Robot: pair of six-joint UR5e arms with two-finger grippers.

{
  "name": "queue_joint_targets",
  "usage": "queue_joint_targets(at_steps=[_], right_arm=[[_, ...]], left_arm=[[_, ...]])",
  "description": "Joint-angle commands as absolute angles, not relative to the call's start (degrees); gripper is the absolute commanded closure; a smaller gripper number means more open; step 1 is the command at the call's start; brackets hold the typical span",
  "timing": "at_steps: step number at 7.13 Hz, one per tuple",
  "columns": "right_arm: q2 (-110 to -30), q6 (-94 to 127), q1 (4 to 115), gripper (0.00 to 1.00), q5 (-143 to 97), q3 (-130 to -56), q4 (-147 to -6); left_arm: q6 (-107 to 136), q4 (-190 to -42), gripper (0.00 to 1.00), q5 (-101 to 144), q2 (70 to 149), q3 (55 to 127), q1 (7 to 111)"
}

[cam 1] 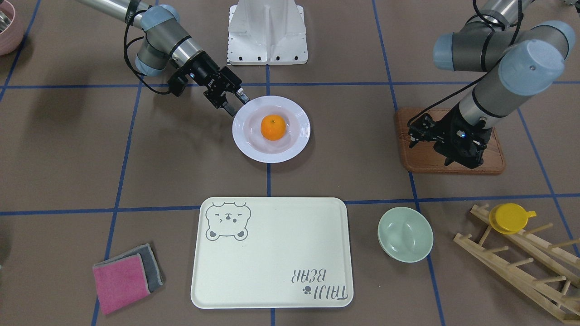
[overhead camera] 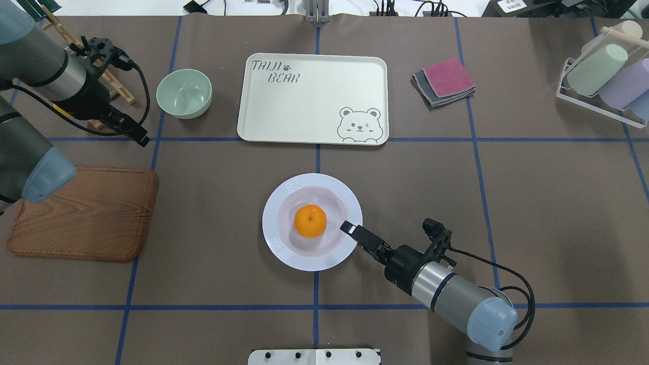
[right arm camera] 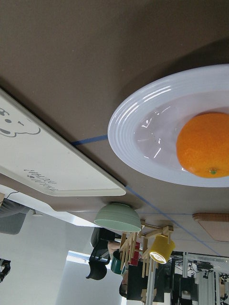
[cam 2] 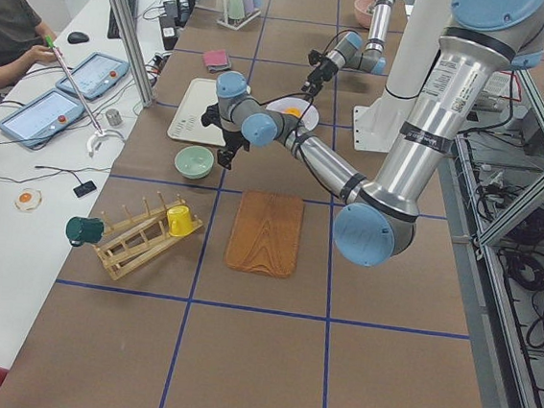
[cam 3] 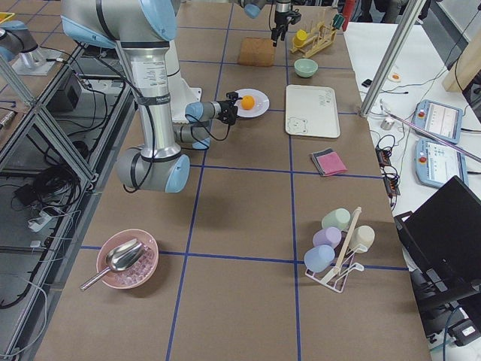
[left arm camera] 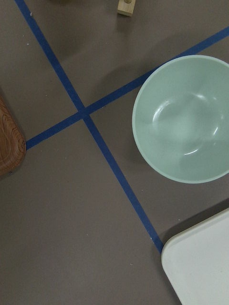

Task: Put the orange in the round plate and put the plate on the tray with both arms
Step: 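Grip the plate rim nearest the robot with the right gripper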

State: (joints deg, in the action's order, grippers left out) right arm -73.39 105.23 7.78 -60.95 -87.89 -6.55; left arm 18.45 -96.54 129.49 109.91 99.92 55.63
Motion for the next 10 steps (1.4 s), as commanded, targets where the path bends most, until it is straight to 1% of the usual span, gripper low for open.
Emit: queue_joint_targets(at_steps=[1, 2, 3, 4, 5, 6, 7, 9, 10], right_arm=[[-72.7, 109.2, 8.2, 0.02, -59.9, -86.8, -6.5], [-72.0, 110.0, 8.2, 0.05, -58.9, -85.7, -6.5], [-71.3, 112.1, 8.2, 0.23, -58.0, -85.3, -6.6], [-71.2, 112.1, 8.1, 0.45, -57.9, -85.1, -6.5], [-71.2, 112.1, 8.1, 0.56, -57.9, -85.0, -6.6], [-71.2, 112.1, 8.1, 0.60, -57.9, -85.0, -6.6], [-71.2, 112.1, 8.1, 0.72, -57.9, -85.0, -6.5], [-71.2, 112.1, 8.1, 0.83, -58.0, -85.2, -6.5], [-71.0, 112.0, 8.2, 0.91, -58.0, -85.4, -6.3]], left_arm=[[18.5, -97.1, 0.01, 129.6, 109.6, 100.2, 55.6], [18.6, -97.2, 0.01, 129.6, 109.6, 100.3, 55.6], [18.6, -97.2, 0.01, 129.6, 109.5, 100.3, 55.6], [18.8, -97.2, 0.01, 129.6, 109.5, 100.5, 55.6], [18.8, -97.2, 0.01, 129.6, 109.5, 100.5, 55.6], [18.8, -97.2, 0.01, 129.6, 109.5, 100.5, 55.6], [18.8, -97.2, 0.01, 129.6, 109.5, 100.5, 55.6], [18.8, -97.2, 0.01, 129.6, 109.5, 100.5, 55.6], [18.8, -97.2, 0.01, 129.6, 109.5, 100.5, 55.6]])
